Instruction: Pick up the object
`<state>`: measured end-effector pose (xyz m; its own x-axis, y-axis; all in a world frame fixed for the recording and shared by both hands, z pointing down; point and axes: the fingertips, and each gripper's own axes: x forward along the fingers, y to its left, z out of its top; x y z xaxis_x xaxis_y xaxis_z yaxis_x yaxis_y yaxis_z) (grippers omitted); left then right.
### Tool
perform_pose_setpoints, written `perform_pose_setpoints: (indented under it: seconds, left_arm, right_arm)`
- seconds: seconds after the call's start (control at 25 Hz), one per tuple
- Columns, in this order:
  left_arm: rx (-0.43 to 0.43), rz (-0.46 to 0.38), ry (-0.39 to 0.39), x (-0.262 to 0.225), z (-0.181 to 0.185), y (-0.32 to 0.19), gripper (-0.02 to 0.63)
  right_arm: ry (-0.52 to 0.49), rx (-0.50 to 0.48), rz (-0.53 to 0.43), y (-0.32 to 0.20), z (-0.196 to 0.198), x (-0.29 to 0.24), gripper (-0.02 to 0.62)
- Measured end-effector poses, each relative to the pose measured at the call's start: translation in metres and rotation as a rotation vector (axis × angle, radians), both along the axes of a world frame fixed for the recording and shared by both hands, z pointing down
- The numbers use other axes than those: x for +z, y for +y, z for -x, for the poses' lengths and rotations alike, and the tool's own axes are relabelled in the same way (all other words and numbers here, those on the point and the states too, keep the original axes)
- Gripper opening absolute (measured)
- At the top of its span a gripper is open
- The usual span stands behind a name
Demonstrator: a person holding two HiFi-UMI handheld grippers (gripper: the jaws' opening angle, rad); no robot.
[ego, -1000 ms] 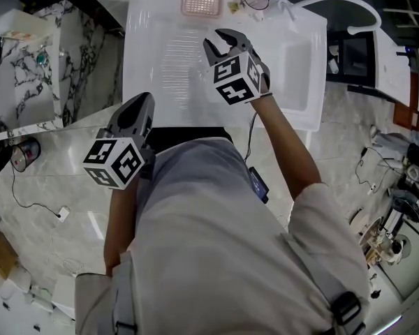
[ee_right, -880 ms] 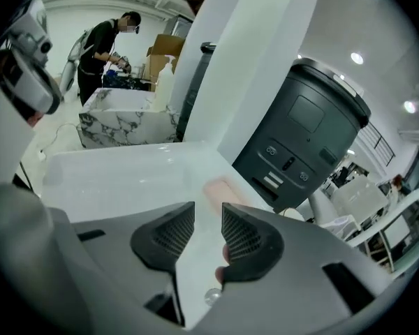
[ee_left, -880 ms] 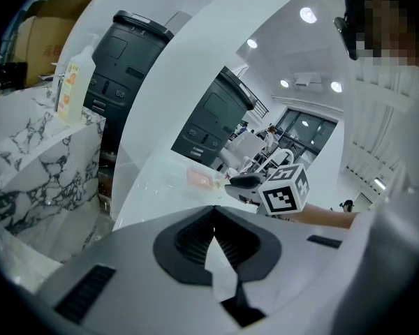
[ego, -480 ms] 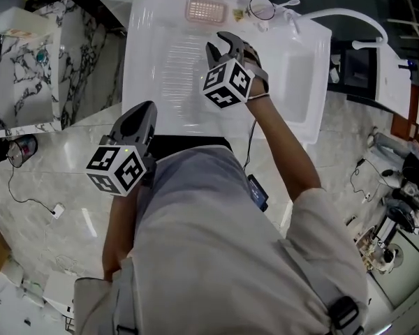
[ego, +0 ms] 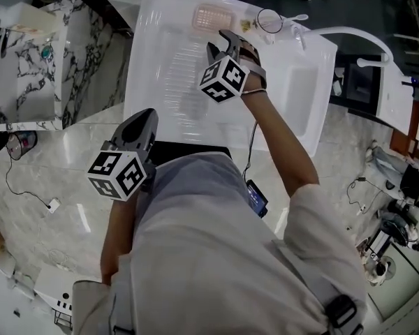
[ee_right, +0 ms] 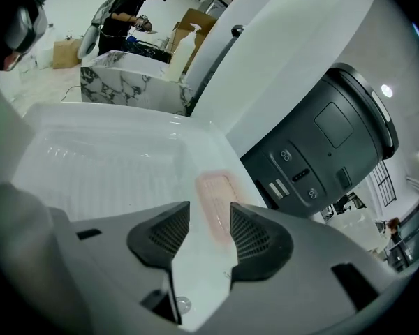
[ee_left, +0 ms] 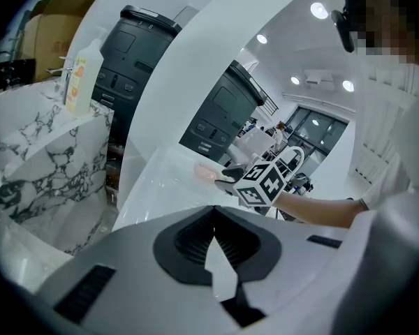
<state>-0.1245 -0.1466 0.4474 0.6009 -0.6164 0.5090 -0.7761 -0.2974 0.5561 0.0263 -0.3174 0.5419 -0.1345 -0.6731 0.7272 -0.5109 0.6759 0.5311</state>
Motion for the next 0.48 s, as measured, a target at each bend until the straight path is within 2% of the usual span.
perform_pose_setpoints:
  seconds: [0.48]
  left_arm:
    - [-0.036, 0.027, 0.006, 0.007, -0.004, -0.007, 0.003]
  right_arm:
    - [0.076, -0.009, 0.034, -0.021, -0.006, 0.034, 0.169]
